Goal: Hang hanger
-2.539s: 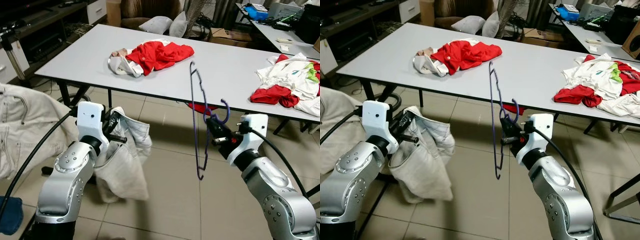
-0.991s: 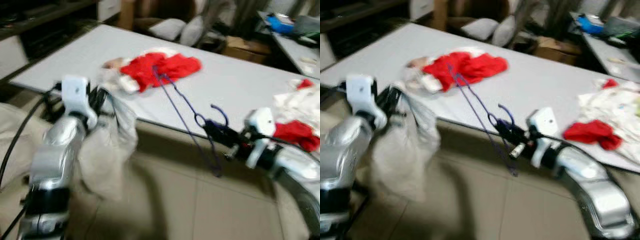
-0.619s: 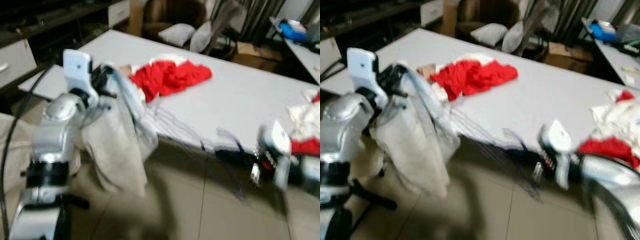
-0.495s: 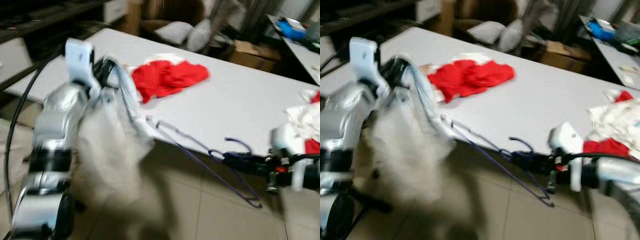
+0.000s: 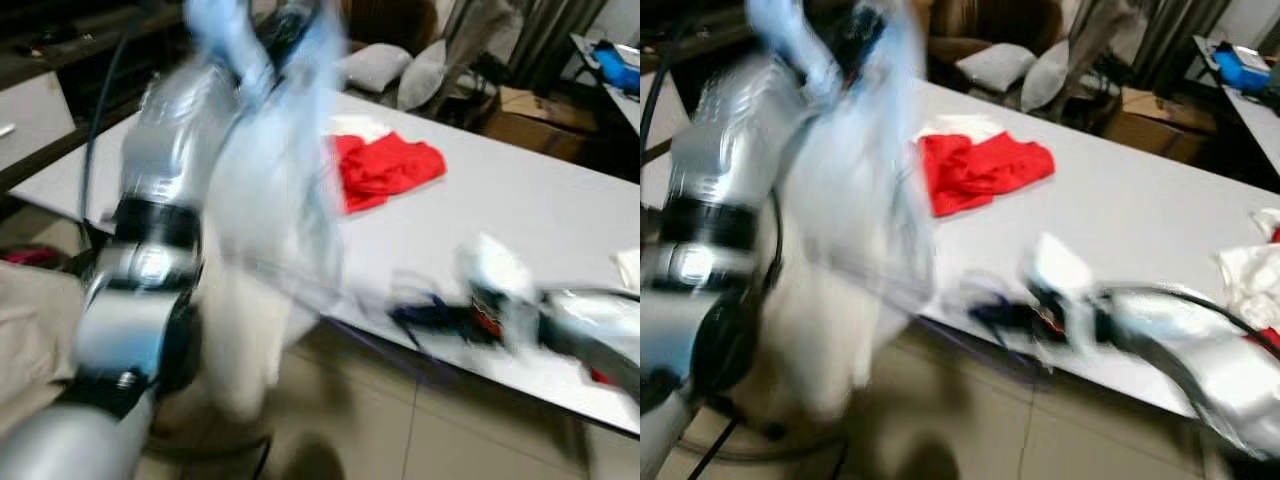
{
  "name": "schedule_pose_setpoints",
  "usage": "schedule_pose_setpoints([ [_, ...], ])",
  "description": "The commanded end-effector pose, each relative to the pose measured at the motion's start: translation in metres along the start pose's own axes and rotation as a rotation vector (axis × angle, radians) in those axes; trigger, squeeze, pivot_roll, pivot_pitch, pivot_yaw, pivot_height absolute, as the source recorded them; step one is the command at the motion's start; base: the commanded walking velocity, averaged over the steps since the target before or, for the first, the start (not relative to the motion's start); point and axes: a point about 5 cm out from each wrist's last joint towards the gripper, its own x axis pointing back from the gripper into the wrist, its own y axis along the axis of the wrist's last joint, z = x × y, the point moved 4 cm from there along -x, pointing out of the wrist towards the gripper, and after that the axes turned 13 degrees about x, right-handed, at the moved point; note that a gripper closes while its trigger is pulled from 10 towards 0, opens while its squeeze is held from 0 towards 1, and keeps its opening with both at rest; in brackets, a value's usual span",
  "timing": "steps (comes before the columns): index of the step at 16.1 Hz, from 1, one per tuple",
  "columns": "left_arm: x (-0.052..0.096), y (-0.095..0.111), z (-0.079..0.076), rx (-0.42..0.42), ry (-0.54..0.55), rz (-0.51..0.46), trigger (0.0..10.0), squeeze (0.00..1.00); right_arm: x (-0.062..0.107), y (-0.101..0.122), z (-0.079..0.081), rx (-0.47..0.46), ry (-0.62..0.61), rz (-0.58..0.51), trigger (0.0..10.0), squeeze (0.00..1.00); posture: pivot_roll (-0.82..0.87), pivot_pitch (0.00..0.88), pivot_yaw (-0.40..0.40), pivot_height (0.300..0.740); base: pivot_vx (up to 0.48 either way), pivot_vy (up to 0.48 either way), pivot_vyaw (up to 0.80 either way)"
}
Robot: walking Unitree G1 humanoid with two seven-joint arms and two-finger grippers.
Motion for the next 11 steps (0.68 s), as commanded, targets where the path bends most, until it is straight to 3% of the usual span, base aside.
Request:
schedule_pose_setpoints([
  [1,-0.014,0.044,-0.042,0.013,-0.175,-0.134,10.0,0.0,0.007,-0.012,-0.045,0.021,-0.276,0.087,10.0,0.0,0.05,0.0,-0.085,0.74,0.409,0.0,0.0],
  [3,-0.007,0.071,-0.044,0.061,-0.206,-0.205,10.0,0.0,0.021,0.007,-0.087,0.071,-0.518,0.02,10.0,0.0,0.06,0.0,-0.091,0.74,0.409,0.0,0.0],
  [4,0.002,0.086,-0.044,0.067,-0.22,-0.24,10.0,0.0,0.039,0.031,-0.114,0.112,-0.697,-0.079,10.0,0.0,0.06,0.0,-0.096,0.74,0.405,0.0,0.0],
  [7,0.023,0.093,-0.031,0.0,-0.185,-0.231,10.0,0.0,0.089,0.087,-0.155,0.246,-1.011,-0.301,10.0,0.0,0.07,0.0,-0.109,0.74,0.409,0.0,0.0],
  [9,0.032,0.068,-0.015,-0.032,-0.102,-0.157,10.0,0.0,0.08,0.089,-0.149,0.268,-0.898,-0.299,10.0,0.0,0.06,0.0,-0.12,0.74,0.411,0.0,0.0],
  [10,0.041,0.039,-0.007,-0.044,-0.054,-0.08,10.0,0.0,0.067,0.08,-0.137,0.296,-0.767,-0.26,10.0,0.0,0.06,0.0,-0.122,0.74,0.394,0.0,0.0],
  [11,0.053,-0.009,-0.005,-0.025,-0.014,0.03,10.0,0.0,0.059,0.061,-0.129,0.287,-0.717,-0.189,10.0,0.0,0.06,0.0,-0.126,0.74,0.349,0.0,0.0],
])
